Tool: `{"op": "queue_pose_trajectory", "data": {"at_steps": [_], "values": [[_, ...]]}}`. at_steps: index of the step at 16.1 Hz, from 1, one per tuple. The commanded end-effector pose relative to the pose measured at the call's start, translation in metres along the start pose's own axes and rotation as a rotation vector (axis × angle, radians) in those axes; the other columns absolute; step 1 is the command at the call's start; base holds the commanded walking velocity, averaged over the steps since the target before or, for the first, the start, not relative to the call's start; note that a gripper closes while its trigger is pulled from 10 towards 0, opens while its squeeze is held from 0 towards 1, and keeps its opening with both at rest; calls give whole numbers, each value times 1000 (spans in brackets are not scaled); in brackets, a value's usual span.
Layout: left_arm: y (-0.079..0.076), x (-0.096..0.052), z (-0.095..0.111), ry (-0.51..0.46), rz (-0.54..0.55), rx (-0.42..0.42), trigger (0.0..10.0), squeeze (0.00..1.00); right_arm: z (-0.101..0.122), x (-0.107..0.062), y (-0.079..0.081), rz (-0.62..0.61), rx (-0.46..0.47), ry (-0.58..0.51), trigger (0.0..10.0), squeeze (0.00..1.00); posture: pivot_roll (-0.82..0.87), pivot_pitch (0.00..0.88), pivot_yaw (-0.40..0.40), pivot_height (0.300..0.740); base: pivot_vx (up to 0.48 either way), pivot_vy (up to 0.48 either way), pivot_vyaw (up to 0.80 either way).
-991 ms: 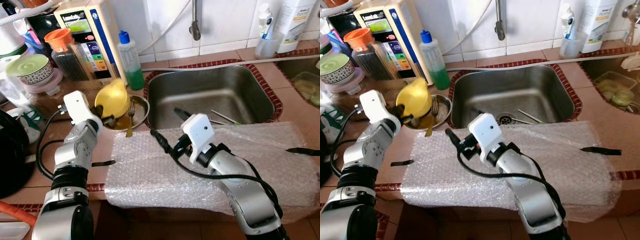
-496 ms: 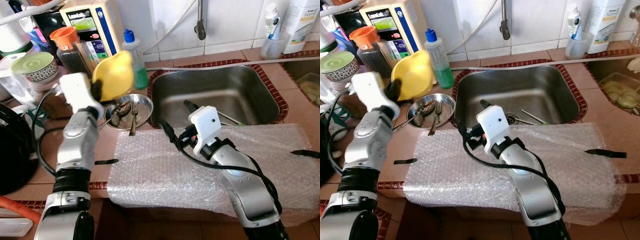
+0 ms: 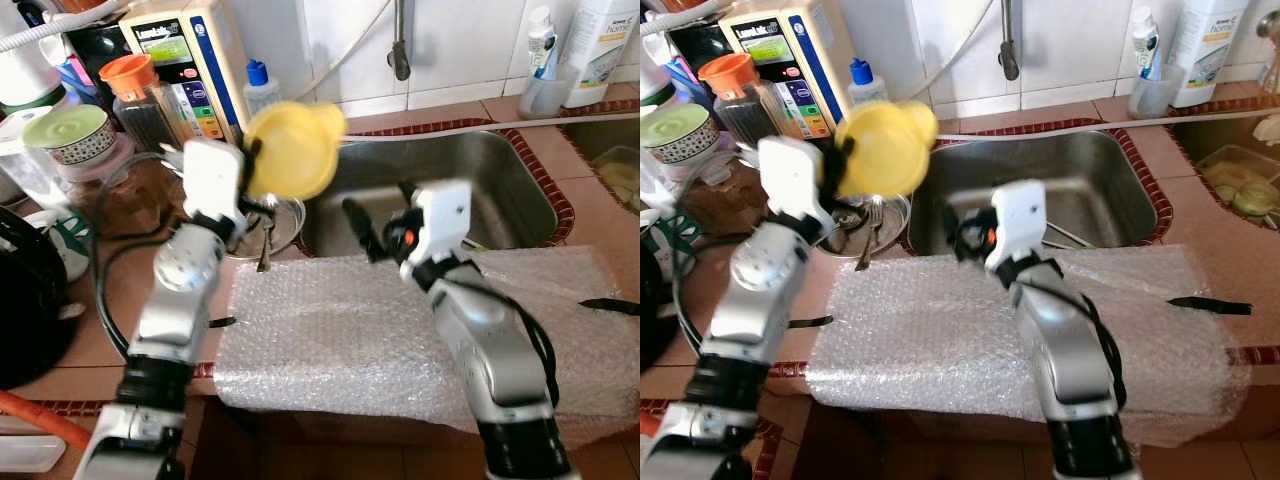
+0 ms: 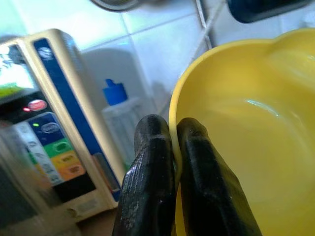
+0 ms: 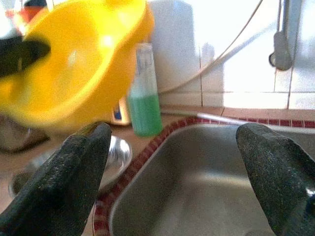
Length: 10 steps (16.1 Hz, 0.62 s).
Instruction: Kitchen organization
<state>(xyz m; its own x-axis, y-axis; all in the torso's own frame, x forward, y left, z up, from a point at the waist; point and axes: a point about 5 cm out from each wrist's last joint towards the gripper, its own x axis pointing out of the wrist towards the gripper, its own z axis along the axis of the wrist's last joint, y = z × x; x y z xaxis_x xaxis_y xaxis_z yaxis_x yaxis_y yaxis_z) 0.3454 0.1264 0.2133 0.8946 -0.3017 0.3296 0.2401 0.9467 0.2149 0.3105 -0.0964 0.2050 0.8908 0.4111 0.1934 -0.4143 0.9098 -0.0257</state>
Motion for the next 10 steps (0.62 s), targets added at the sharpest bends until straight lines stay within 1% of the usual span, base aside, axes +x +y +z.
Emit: {"op": "queue_pose_trajectory", "data": {"at_steps": [1, 2, 3, 4, 5, 6, 7, 8, 10], "values": [[-1, -1, 8, -40, -23, 39, 0, 0, 2, 5, 5, 13, 40, -2, 10000, 0, -303, 69, 205, 740, 0, 0, 0], [-7, -1, 8, -44, -43, 52, 0, 0, 5, 9, 6, 16, 65, -11, 10000, 0, -307, 70, 205, 740, 0, 0, 0], [-12, -1, 7, -42, -64, 56, 1882, 0, 8, 14, 9, 25, 94, -18, 10000, 0, -310, 72, 205, 740, 0, 0, 0], [-15, -2, 7, -40, -71, 50, 2118, 0, 9, 17, 12, 36, 100, -19, 10000, 0, -310, 72, 205, 740, 0, 0, 0], [-19, -2, 7, -41, -90, 37, 314, 0, 9, 20, 15, 45, 120, -17, 10000, 0, -310, 72, 205, 740, 0, 0, 0], [-22, -2, 8, -46, -103, 29, 392, 0, 8, 22, 17, 44, 142, -10, 10000, 0, -309, 74, 207, 740, 0, 0, 0], [-26, -2, 9, -50, -113, 24, 1059, 0, 7, 25, 19, 45, 157, -4, 10000, 0, -309, 74, 207, 740, 0, 0, 0], [-30, -2, 10, -53, -129, 25, 2902, 0, 6, 28, 22, 53, 169, 2, 10000, 0, -308, 74, 206, 740, 0, 0, 0], [-35, -1, 10, -52, -145, 19, 2941, 0, 6, 34, 25, 68, 185, 8, 10000, 0, -307, 74, 205, 740, 0, 0, 0]]}}
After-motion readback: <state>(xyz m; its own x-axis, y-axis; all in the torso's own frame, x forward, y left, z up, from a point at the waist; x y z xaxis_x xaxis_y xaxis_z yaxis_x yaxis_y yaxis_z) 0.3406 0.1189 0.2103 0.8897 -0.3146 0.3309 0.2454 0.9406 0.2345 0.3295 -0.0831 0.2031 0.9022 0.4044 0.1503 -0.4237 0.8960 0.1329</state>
